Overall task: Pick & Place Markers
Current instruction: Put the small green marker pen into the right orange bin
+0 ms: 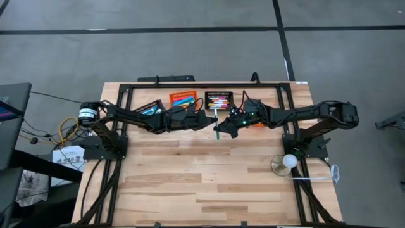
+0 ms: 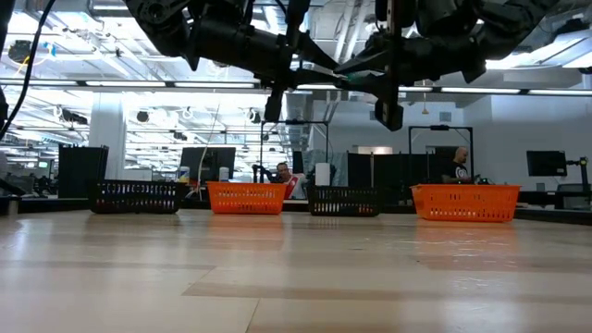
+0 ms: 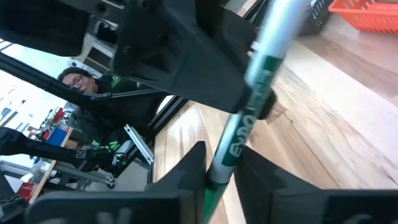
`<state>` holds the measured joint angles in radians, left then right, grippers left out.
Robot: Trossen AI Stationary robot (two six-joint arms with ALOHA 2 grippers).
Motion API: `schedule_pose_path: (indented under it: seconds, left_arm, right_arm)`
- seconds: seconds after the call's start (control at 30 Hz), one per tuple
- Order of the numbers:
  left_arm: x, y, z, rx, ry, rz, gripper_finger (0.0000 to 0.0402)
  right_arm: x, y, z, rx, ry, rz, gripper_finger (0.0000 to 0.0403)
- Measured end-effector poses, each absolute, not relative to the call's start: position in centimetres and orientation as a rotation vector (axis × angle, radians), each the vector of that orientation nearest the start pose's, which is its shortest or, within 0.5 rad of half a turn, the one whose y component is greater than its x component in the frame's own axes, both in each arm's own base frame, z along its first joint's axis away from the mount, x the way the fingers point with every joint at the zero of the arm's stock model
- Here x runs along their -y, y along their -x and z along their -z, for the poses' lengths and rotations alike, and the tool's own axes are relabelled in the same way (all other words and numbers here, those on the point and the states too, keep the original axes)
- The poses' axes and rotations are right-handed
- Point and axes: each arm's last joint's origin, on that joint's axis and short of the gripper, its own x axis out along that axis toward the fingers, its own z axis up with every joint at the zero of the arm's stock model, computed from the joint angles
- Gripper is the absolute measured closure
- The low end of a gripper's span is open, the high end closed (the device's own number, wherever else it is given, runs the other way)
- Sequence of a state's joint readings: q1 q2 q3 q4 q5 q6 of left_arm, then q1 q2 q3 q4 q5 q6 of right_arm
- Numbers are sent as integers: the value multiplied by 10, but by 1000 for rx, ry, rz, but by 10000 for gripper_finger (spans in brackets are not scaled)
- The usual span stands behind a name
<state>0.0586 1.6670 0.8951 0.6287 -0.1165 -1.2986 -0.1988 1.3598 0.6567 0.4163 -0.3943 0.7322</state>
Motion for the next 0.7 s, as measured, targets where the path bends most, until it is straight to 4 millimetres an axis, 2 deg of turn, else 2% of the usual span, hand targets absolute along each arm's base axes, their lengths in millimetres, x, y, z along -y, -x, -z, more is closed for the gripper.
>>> schedule_pose_path:
  seconds: [0.17, 0.33, 0.53, 0.7]
  left_arm:
    - [-24, -358, -226, -7, 1284, -239, 351]
    - [-24, -357, -226, -11, 1253, -238, 344]
    - [-24, -358, -225, -16, 1242, -240, 312]
    - [-24, -358, -224, -31, 1187, -244, 271]
  right_arm:
    - [45, -277, -220, -348, -814, -78, 369]
    - [45, -277, -220, -351, -807, -73, 372]
    - [48, -276, -220, -347, -803, -64, 371]
    - [48, -277, -221, -346, -803, -67, 372]
